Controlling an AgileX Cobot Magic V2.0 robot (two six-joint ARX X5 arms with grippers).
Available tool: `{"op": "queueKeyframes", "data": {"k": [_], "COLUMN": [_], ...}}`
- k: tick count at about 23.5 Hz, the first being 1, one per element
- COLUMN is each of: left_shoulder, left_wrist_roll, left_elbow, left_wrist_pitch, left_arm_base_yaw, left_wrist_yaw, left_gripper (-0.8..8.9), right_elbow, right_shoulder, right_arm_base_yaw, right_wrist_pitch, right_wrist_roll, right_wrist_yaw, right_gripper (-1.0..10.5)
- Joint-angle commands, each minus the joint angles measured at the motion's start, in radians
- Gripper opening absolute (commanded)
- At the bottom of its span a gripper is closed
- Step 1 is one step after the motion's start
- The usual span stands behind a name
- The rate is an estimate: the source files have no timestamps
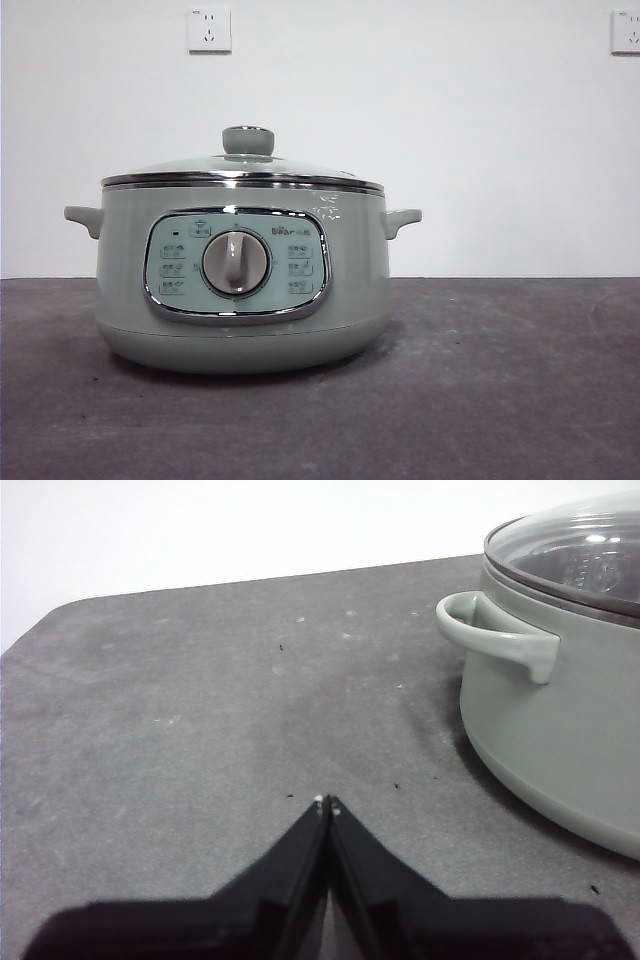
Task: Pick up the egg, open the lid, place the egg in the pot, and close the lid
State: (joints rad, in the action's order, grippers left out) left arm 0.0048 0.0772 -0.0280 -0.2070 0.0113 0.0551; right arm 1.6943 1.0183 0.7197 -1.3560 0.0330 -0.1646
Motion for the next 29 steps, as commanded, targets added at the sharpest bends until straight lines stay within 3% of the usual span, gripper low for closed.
{"op": "queueKeyframes", "data": {"k": [1, 6, 11, 13, 16, 18, 23, 29], "left_shoulder": [-0.003, -0.003, -0.003, -0.003, -0.003, -0.003, -0.003, -0.003], "left_wrist_roll": [-0.006, -0.006, -0.006, -0.006, -0.006, -0.006, -0.006, -0.006], "left_elbow": [0.016, 0.016, 0.016, 0.016, 0.016, 0.016, 0.016, 0.016], "left_wrist_pitch": [0.004, 0.004, 0.004, 0.004, 0.004, 0.004, 0.004, 0.004], "left_arm_base_yaw": [0.003, 0.003, 0.003, 0.003, 0.003, 0.003, 0.003, 0.003], "left_wrist_yaw": [-0.002, -0.002, -0.002, -0.002, -0.002, -0.002, -0.002, -0.002], "left_gripper": [-0.03, -0.03, -0.03, -0.03, -0.03, -0.03, -0.03, -0.03], "right_elbow": [-0.001, -0.001, -0.003, -0.017, -0.126, -0.234, -0.479, -0.860], "right_shoulder": [-0.012, -0.013, -0.043, -0.076, -0.185, -0.265, -0.414, -0.608], "right_arm_base_yaw": [0.001, 0.001, -0.074, -0.144, -0.359, -0.482, -0.605, -0.640], "right_wrist_pitch": [-0.016, -0.014, 0.077, 0.195, 0.413, 0.460, 0.601, 0.904], "right_wrist_roll": [-0.009, -0.002, -0.061, -0.060, -0.085, -0.148, -0.180, -0.153], "right_wrist_yaw": [0.057, 0.248, 0.292, 0.235, -0.082, -0.174, -0.171, -0.161], "right_gripper": [0.0, 0.0, 0.0, 0.0, 0.0, 0.0, 0.0, 0.0]}}
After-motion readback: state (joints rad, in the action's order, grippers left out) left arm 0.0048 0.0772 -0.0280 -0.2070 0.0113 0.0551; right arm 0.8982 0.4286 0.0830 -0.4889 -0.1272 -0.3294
